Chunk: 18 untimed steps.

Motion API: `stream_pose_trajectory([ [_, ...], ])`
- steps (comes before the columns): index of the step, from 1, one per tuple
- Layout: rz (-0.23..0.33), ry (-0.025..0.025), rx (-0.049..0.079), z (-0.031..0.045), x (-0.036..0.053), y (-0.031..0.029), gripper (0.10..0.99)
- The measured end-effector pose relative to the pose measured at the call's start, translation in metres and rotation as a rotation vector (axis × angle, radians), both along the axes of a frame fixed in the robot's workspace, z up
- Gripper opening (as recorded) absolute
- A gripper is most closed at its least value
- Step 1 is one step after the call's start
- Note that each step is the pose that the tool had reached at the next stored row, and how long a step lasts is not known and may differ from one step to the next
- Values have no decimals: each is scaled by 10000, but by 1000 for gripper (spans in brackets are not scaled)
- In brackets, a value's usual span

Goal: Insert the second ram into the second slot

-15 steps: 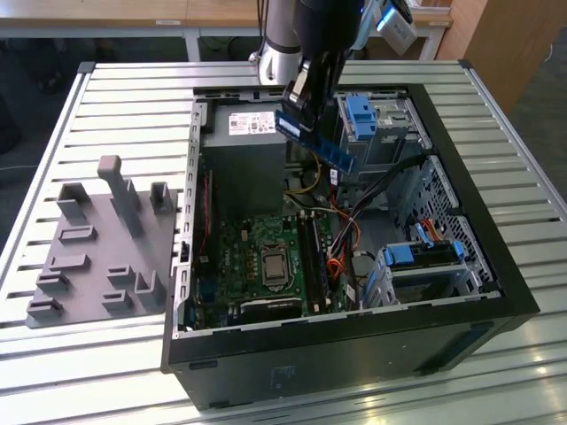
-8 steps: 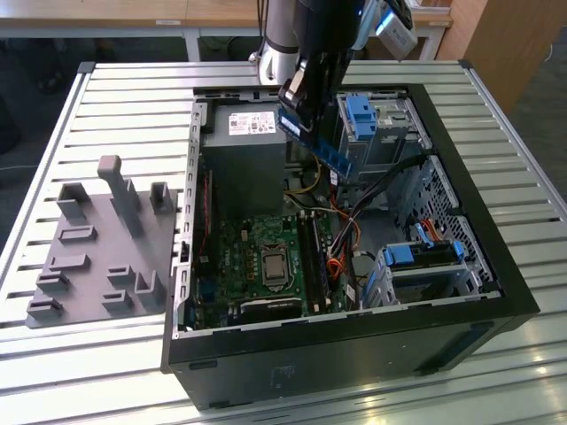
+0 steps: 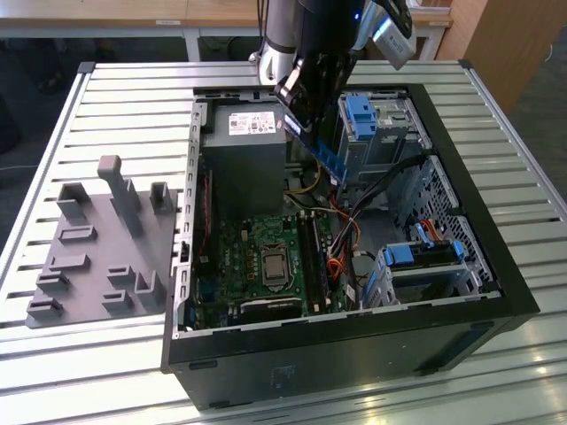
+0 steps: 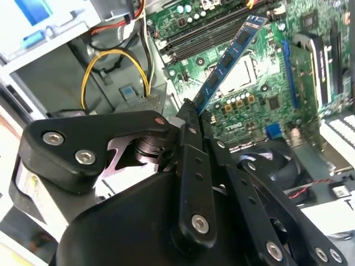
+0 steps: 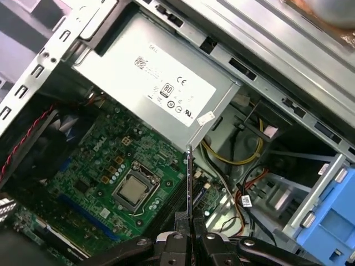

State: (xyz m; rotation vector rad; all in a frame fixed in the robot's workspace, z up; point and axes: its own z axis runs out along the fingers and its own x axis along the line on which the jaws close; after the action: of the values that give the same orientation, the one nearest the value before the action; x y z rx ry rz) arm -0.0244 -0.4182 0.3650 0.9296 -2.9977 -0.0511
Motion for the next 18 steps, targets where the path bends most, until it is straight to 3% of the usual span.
stream_pose_trajectory([
  [18,-3154,-4,-70,-26,0,0,137],
])
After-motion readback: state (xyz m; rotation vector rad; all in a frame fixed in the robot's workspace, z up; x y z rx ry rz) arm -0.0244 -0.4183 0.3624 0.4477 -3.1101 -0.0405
